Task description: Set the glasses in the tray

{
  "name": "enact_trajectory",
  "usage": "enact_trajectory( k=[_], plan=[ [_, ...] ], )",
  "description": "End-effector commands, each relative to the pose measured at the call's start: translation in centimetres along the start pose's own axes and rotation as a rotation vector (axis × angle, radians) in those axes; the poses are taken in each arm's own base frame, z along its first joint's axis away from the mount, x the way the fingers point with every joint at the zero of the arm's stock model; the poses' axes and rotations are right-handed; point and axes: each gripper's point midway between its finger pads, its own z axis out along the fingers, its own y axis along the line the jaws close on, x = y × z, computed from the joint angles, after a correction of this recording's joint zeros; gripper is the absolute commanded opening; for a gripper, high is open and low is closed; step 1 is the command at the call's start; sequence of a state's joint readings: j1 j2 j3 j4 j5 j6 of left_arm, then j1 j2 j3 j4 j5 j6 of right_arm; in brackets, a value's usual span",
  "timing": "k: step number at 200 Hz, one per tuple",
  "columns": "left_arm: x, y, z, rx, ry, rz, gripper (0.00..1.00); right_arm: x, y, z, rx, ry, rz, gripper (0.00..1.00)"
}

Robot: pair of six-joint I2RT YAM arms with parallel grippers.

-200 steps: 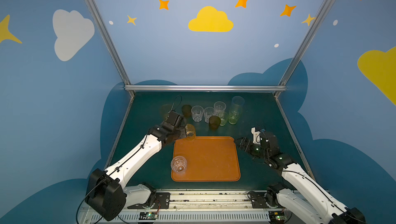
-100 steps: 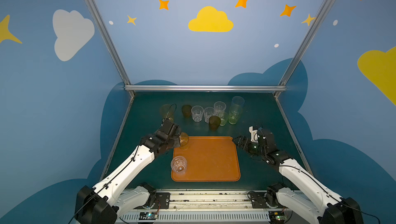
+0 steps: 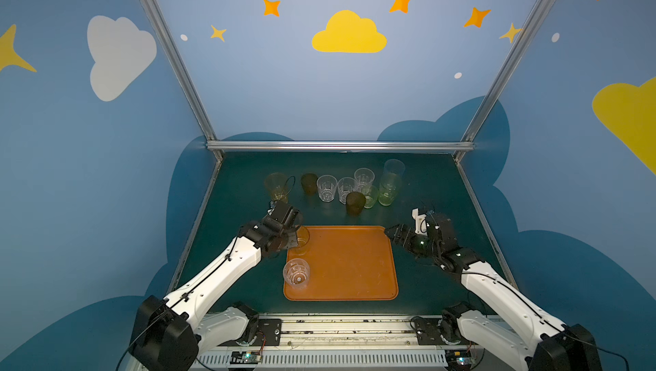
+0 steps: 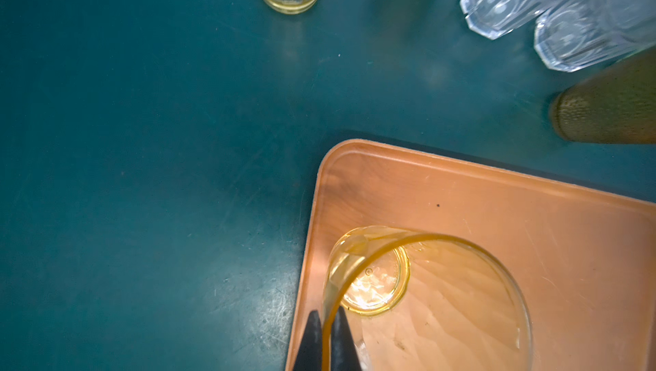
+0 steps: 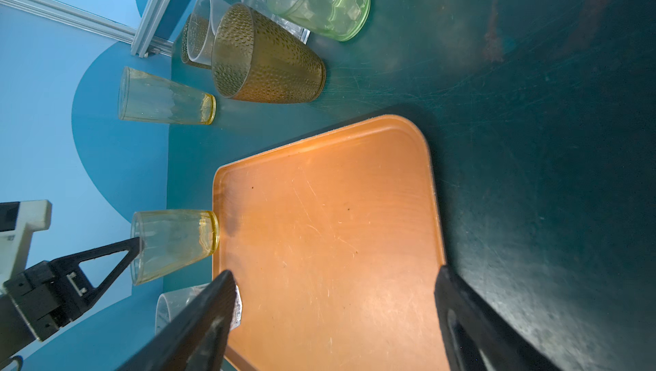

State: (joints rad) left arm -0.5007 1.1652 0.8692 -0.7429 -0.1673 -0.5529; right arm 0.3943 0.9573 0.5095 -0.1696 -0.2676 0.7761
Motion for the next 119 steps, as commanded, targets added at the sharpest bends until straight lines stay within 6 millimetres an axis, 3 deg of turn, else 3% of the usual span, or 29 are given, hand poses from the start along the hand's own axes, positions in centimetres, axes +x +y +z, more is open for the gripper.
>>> enact_trajectory(
  k=[1, 78, 106, 119],
  plan=[
    [0.4, 0.5, 0.6, -0.034, 0.015, 0.000, 0.04, -0.9, 0.6, -0.3, -0.002, -0.020, -0.020, 0.87],
    [1.7, 0.9, 1.4, -0.028, 0.038, -0.016, 0.04, -0.6, 0.4, 0.0, 0.003, -0.003, -0.004, 0.87],
    [2.0, 0.8, 1.7, -0.023, 0.049, -0.016, 0.08, -0.5, 0.3, 0.0, 0.006, 0.000, 0.002, 0.87],
    [2.1, 0.7, 1.9, -0.023, 0.054, -0.016, 0.18, -0.5, 0.3, 0.1, 0.009, 0.002, 0.004, 0.87]
  ],
)
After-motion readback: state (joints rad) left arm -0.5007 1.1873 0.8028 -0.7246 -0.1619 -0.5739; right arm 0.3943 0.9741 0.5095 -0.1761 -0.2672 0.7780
